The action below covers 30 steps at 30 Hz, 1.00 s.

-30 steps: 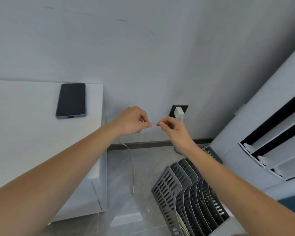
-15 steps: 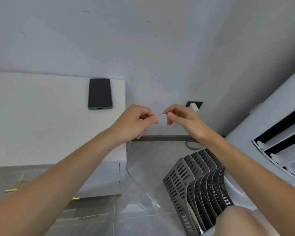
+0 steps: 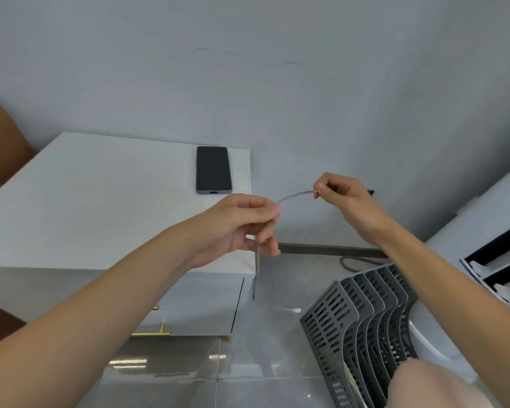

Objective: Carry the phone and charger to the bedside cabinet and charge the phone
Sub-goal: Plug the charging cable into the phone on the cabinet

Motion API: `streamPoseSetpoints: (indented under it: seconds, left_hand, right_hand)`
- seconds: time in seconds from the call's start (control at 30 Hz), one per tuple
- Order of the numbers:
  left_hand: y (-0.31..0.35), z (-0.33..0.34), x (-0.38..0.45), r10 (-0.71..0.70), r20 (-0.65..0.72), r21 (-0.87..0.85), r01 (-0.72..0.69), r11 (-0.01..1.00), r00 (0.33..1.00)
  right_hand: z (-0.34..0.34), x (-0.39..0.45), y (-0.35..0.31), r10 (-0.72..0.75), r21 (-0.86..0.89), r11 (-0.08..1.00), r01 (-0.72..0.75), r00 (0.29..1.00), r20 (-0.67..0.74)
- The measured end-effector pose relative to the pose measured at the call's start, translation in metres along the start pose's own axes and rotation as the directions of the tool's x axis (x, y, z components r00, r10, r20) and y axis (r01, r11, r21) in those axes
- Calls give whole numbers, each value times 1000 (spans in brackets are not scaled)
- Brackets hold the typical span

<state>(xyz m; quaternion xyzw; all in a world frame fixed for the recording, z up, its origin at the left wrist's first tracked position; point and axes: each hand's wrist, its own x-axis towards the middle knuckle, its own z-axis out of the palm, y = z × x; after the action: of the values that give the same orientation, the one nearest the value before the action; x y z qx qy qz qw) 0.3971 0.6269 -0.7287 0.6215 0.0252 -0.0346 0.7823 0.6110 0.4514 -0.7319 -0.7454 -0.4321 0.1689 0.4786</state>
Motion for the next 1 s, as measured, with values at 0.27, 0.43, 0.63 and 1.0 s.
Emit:
streamPoseSetpoints:
  seconds: [0.27, 0.43, 0.63, 1.0]
  left_hand:
    - [6, -61, -34, 18, -281, -14, -23, 1000, 960]
    - [-8, -81, -36, 41, -492, 183, 57, 982, 870]
    - [-12, -75, -21, 50, -504, 270, 102, 957, 862]
    - [-19, -124, -69, 54, -348, -68, -83, 994, 936]
  right_hand:
    - [-13, 8, 14, 81, -120, 989, -86, 996, -49]
    - [22, 18, 4, 63, -198, 979, -44, 994, 91]
    - [101, 52, -57, -127, -223, 959, 172, 971, 202]
    - [84, 42, -4, 99, -351, 932, -93, 995, -1]
